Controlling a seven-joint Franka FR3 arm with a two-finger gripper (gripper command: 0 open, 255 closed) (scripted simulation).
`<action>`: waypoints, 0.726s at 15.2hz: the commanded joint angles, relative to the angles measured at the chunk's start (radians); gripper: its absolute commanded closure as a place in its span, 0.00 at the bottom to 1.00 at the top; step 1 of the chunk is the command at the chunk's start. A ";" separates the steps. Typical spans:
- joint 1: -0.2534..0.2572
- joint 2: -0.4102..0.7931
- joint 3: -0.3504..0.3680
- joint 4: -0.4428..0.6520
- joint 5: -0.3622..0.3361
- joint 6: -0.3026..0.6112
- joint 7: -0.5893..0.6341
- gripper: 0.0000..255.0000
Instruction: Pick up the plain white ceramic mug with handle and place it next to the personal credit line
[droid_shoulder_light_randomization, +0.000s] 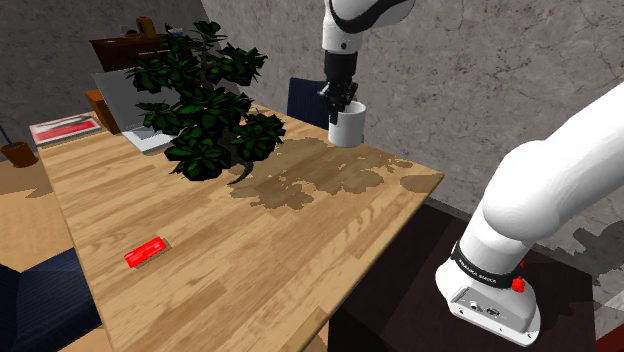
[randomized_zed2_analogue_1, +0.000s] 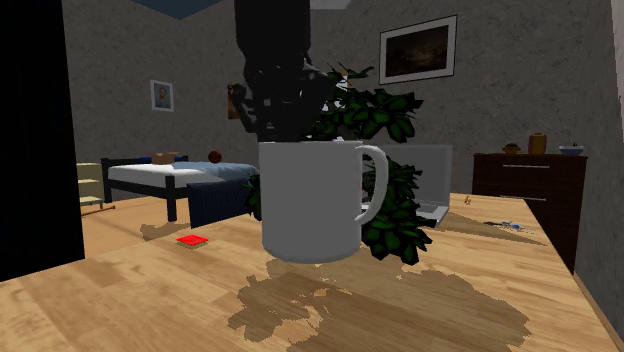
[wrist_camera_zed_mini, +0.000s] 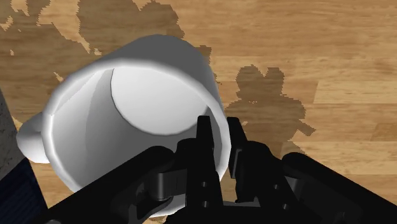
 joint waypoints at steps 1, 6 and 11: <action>0.022 0.003 0.040 0.010 0.015 -0.006 0.055 1.00; 0.066 0.054 0.131 0.060 0.042 -0.002 0.178 1.00; 0.106 0.131 0.220 0.138 0.050 0.000 0.303 1.00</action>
